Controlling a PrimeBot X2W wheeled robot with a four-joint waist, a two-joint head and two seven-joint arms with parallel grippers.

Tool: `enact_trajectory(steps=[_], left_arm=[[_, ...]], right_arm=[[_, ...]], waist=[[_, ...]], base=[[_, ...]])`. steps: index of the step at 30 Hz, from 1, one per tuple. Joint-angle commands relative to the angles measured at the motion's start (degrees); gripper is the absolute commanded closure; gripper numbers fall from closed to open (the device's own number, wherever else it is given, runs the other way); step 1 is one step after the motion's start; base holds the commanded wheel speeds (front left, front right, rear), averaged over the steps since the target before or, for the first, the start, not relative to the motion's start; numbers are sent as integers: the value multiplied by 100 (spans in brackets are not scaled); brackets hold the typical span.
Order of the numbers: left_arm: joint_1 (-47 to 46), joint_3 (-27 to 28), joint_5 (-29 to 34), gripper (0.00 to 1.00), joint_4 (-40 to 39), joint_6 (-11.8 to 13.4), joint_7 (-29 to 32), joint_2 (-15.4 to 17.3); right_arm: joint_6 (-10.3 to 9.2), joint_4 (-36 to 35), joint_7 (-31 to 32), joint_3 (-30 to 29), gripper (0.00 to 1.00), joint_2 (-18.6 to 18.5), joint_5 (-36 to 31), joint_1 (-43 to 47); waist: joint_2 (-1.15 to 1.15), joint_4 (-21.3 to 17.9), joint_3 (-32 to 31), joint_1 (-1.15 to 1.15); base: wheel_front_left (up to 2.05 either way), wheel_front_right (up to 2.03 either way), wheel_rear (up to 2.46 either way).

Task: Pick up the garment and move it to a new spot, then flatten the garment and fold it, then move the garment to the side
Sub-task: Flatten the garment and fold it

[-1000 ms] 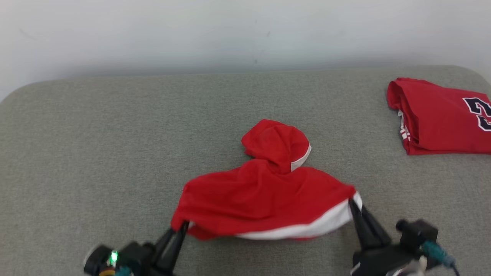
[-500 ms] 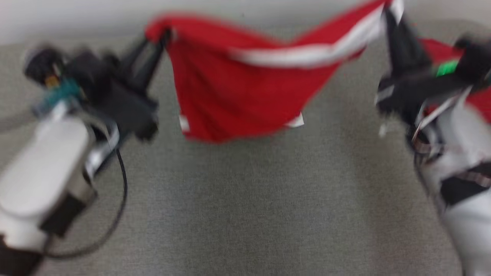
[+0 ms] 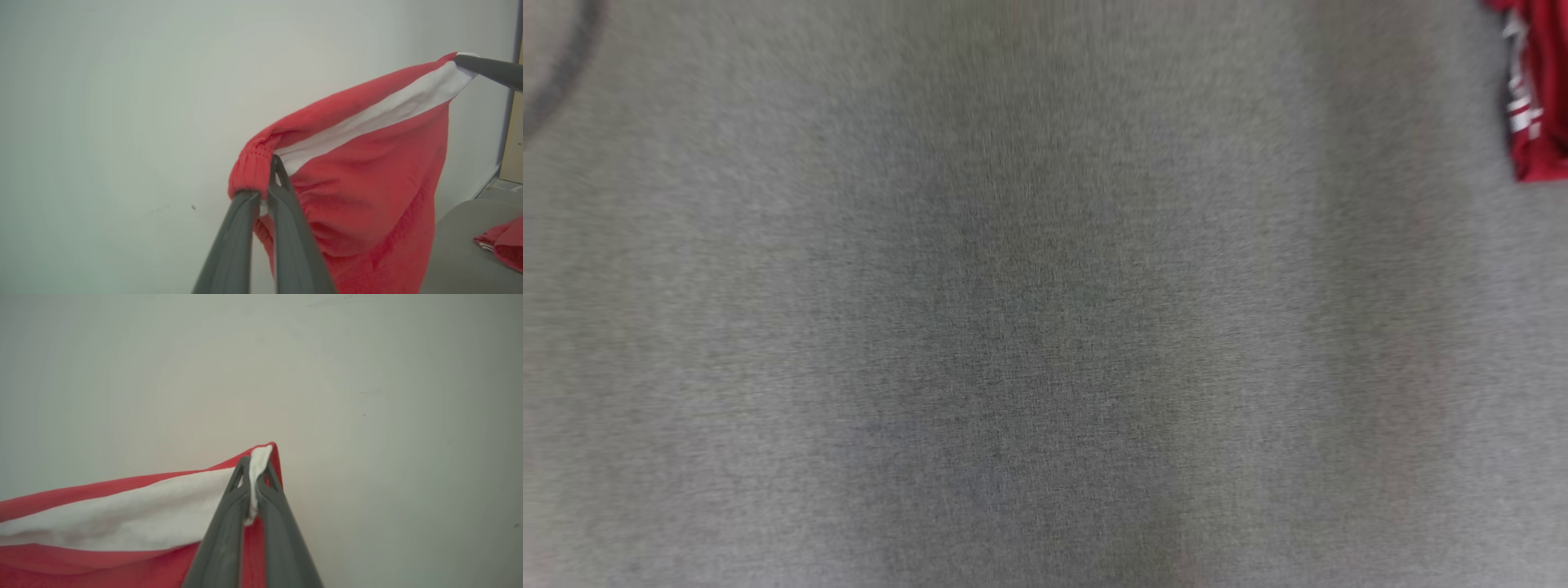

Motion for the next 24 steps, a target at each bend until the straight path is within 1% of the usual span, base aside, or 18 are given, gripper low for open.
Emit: enact_trajectory(steps=[1,6,13,16,19,24], left_arm=[[-280,-92,-57,100,112,16,7,-17],[-1112,-359,-348,100,557,16,-77,-130],[-1696,-787,-680,100,1051,15,-205,-230],[-1756,-966,-890,100,1143,15,-298,-302],[-1771,-1083,-969,100,1191,16,-377,-302],[-1565,-1353,-1255,100,1246,15,-648,-316]], right_arm=[[-12,155,-15,-54,100,30,-56,-233],[-12,712,-126,-121,100,105,-262,-1053],[-12,1186,-250,7,100,154,-439,-1551],[-12,1365,-299,71,100,131,-458,-1640],[-12,1433,-340,110,100,126,-460,-1651],[-12,1603,-460,214,100,153,-326,-1513]], waist=[[-2,-50,528,-3],[-2,-65,669,-3],[-2,-127,807,-3],[-2,-109,891,-3],[-2,-93,939,-3],[-2,-65,986,-3]], base=[[0,0,0],[0,0,0],[0,0,0],[0,0,0],[0,0,0],[0,0,0]])
